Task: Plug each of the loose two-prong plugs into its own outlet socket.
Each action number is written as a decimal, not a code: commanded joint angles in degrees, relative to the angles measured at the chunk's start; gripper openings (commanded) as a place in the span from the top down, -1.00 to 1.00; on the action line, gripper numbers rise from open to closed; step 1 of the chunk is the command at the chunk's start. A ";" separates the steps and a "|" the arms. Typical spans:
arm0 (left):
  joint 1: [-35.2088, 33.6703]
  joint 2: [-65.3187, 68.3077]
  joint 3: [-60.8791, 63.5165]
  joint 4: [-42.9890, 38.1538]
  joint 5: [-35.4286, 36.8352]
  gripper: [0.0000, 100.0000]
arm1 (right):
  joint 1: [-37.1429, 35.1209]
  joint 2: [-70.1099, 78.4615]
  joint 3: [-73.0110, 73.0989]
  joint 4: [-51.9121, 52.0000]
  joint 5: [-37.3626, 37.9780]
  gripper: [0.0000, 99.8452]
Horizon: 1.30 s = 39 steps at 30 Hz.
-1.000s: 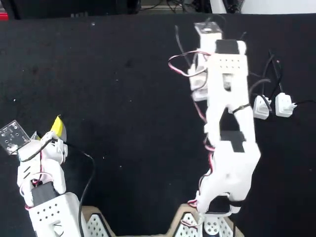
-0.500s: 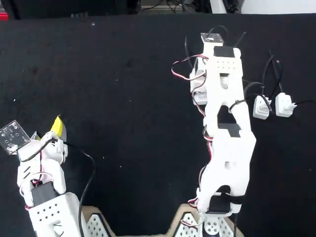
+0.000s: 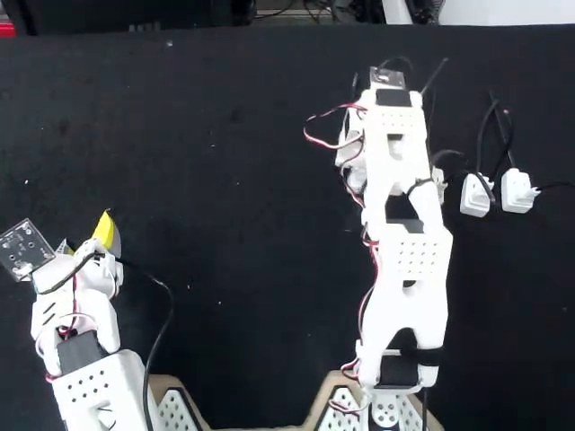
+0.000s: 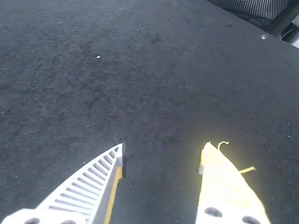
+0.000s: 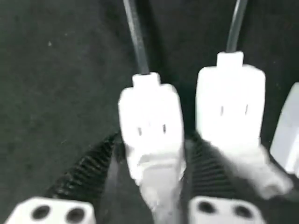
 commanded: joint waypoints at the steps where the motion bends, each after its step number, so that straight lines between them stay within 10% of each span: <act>1: -0.04 -0.70 -2.07 -1.05 0.70 0.47 | -2.20 -1.19 -11.56 8.00 -0.53 0.37; 12: -0.04 -0.70 -2.07 -1.05 0.44 0.47 | -3.43 -10.68 -32.40 14.77 7.38 0.35; 17: -0.04 -0.70 -2.07 -1.05 0.44 0.47 | -3.34 -26.24 -29.14 14.77 11.08 0.79; 39: 6.20 -0.70 -1.19 -1.14 0.09 0.47 | 3.69 -67.03 32.04 13.36 14.15 0.96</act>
